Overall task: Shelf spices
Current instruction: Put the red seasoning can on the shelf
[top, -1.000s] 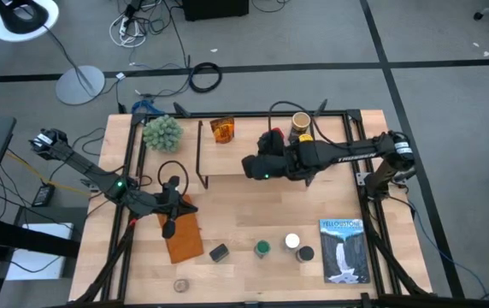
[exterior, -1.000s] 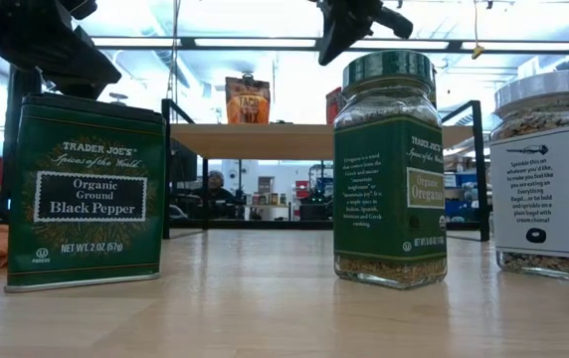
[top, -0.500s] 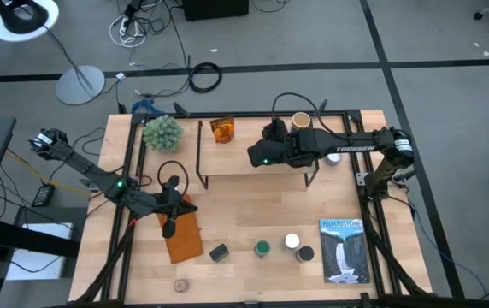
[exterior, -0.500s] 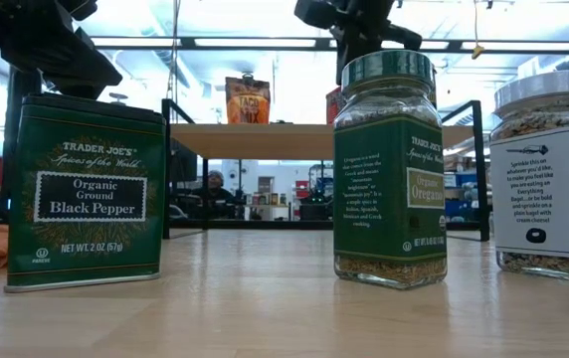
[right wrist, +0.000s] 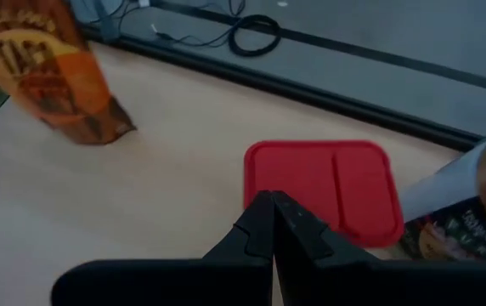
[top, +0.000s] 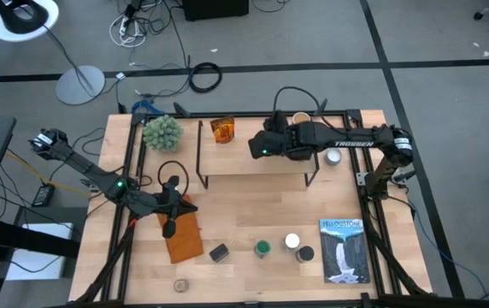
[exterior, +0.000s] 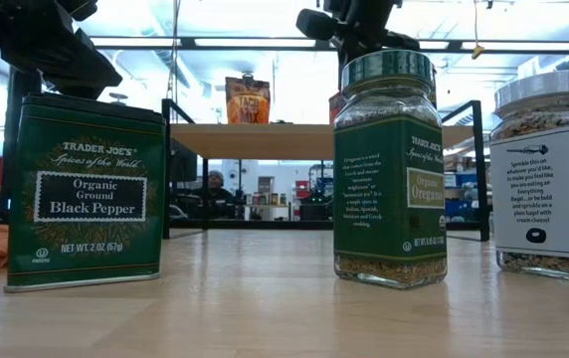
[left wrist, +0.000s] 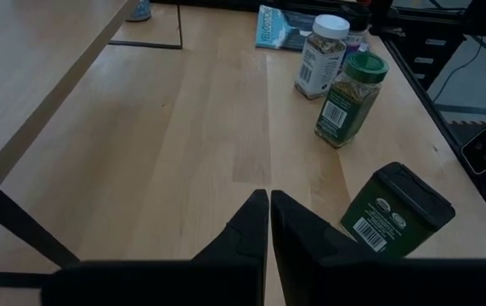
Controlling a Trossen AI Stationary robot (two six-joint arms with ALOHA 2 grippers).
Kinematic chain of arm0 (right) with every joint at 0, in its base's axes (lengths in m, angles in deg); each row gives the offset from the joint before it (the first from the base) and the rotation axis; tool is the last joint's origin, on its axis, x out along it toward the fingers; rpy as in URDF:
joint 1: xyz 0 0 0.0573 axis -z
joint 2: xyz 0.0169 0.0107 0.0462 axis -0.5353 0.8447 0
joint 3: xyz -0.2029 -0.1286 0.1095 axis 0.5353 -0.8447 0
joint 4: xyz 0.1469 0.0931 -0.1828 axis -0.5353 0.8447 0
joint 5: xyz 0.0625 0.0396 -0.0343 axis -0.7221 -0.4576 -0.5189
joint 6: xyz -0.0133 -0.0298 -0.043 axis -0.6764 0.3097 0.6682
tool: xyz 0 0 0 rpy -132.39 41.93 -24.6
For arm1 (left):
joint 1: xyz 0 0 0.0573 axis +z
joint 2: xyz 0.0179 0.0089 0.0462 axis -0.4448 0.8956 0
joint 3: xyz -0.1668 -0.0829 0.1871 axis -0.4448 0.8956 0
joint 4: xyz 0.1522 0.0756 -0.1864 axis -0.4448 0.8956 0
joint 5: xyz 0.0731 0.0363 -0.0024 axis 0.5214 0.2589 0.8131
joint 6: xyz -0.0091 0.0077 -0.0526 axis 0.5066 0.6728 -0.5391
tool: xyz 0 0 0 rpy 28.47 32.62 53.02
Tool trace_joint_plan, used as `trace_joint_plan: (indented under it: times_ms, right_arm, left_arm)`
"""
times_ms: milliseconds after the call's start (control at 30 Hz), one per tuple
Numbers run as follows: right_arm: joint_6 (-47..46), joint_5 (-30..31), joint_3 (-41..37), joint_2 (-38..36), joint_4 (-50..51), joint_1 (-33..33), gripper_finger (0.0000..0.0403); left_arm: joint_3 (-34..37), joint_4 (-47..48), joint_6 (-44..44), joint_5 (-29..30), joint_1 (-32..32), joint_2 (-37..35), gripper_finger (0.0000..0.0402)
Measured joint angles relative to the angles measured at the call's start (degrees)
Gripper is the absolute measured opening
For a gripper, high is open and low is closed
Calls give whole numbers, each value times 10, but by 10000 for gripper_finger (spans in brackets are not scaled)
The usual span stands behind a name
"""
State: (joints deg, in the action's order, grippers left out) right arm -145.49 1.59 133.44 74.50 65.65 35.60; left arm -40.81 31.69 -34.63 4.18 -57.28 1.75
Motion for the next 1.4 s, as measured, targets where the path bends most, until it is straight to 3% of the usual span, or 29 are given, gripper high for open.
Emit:
trace_joint_plan:
  times_ms: [300,733,967,1400]
  right_arm:
    - [34,6,0,0,-49,26,0]
    - [15,-10,5,-2,-12,3,0]
    - [15,-29,6,6,-10,20,0]
    - [20,-9,5,12,-24,47,0]
  left_arm:
    - [0,1,0,0,0,0,21]
    - [0,3,0,0,0,0,21]
    - [0,3,0,0,0,0,21]
    - [0,5,0,0,0,0,21]
